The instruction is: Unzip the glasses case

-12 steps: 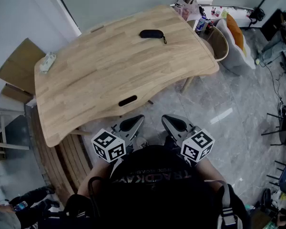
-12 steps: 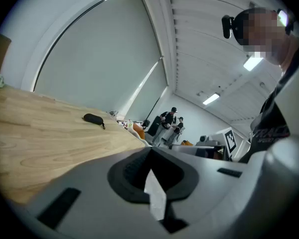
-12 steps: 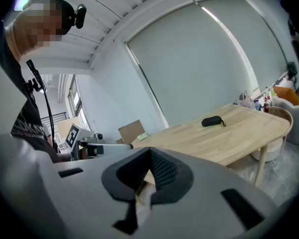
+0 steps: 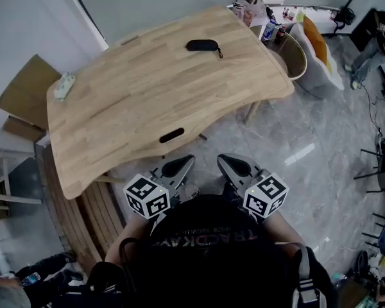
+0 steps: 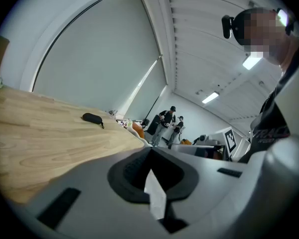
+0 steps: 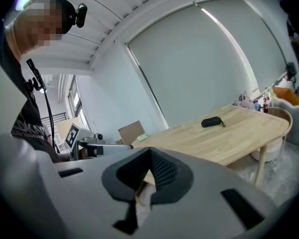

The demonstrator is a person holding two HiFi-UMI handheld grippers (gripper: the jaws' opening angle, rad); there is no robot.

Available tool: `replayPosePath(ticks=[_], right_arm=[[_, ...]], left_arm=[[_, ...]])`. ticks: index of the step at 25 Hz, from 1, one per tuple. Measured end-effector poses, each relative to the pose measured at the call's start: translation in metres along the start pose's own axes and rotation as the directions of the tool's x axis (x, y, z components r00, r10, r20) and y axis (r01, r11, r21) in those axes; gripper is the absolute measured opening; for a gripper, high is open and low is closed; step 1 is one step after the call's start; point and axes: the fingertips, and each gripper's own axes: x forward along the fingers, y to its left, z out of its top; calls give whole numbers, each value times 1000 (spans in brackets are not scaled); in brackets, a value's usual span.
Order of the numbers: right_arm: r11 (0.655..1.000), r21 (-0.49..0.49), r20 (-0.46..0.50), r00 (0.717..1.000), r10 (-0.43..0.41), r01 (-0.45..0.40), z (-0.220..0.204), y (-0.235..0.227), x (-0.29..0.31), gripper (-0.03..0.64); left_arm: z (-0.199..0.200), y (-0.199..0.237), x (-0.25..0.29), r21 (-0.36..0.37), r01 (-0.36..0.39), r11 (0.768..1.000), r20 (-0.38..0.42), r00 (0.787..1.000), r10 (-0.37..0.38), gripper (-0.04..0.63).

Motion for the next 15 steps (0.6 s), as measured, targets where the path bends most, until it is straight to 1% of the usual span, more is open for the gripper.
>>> replayPosePath(ticks=[4,7,10,15], right_arm=[[1000,5,23,1000,20,-21,3,3,-1,17],[1000,-1,13,999,29,-29,2,4,1,17],[999,-12,3,999,44,-44,1,7,4,17],[997,-27,16,998,66,-66,1,12,2,17]], left_arm=[[-1,0,-1,-2,-1,1000,0,1000,1,9],[-3,0,-1,-6,-1,1000,2,1000,1,9],[-4,-1,0,8,7,1000,-4,1000,-7,9],[-5,-11,2,34,56,998,-8,998,-56,9]])
